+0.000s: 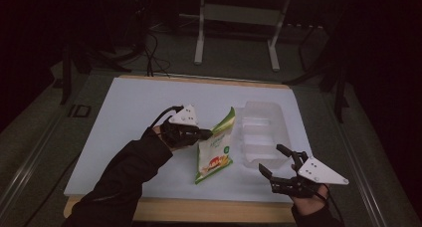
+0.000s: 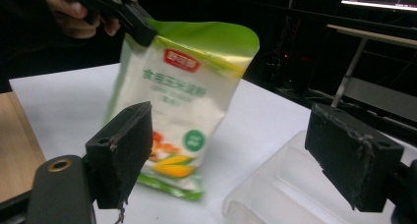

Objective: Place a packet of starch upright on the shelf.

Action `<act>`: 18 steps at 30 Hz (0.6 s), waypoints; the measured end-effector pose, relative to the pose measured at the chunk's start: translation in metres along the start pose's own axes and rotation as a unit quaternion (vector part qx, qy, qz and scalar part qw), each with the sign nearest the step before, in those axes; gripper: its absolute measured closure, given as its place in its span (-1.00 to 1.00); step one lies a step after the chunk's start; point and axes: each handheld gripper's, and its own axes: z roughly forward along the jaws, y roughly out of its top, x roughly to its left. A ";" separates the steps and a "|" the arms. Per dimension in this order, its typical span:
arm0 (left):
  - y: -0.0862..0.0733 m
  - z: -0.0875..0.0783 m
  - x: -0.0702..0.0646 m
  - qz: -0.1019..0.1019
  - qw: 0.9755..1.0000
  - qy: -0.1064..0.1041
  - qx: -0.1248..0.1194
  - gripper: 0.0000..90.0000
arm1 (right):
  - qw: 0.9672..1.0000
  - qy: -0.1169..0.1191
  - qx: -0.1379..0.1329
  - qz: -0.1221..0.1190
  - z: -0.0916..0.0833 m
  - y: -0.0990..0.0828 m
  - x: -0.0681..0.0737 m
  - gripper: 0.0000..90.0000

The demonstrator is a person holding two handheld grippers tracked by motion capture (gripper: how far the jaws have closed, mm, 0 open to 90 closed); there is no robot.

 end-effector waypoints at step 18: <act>0.022 -0.037 -0.025 0.101 0.991 0.004 -0.085 0.99 | 0.997 0.074 0.007 0.000 0.044 0.036 -0.017 -0.59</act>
